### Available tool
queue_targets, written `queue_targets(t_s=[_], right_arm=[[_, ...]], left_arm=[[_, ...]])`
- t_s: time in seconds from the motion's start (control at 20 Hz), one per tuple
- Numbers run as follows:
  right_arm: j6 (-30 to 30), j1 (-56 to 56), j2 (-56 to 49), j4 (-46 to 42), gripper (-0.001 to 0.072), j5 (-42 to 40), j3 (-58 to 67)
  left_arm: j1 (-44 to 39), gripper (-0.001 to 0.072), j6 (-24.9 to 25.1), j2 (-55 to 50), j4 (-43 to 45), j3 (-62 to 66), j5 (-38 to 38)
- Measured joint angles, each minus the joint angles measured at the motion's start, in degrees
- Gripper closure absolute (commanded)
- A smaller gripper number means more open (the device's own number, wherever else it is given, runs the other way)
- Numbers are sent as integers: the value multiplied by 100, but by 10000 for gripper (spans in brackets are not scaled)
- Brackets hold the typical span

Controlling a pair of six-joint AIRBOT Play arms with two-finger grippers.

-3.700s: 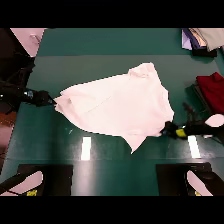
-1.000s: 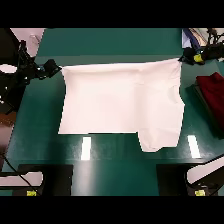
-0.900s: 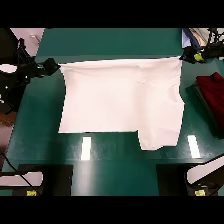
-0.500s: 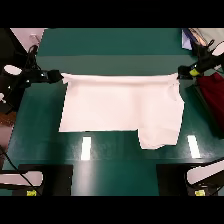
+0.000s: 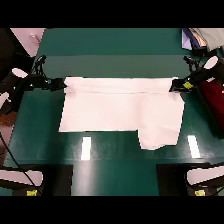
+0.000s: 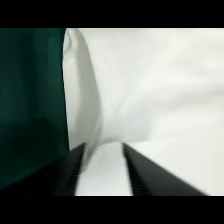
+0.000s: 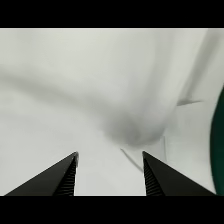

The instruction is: Fold the shirts.

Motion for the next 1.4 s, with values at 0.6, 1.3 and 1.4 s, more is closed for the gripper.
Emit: queue_targets(t_s=[0.6, 1.3, 1.4], right_arm=[[-212, -455, 1840, 1060, 240, 765, -1060], [-254, -494, 2640, 1224, 241, 590, -1926], [-254, -501, 2643, 1204, 241, 717, -1932]], left_arm=[[866, 162, -481, 1408, 1318, -1266, -2256], [988, 371, -232, 2455, 562, -3493, -1576], [988, 484, -164, 2452, 546, -3515, -1471]])
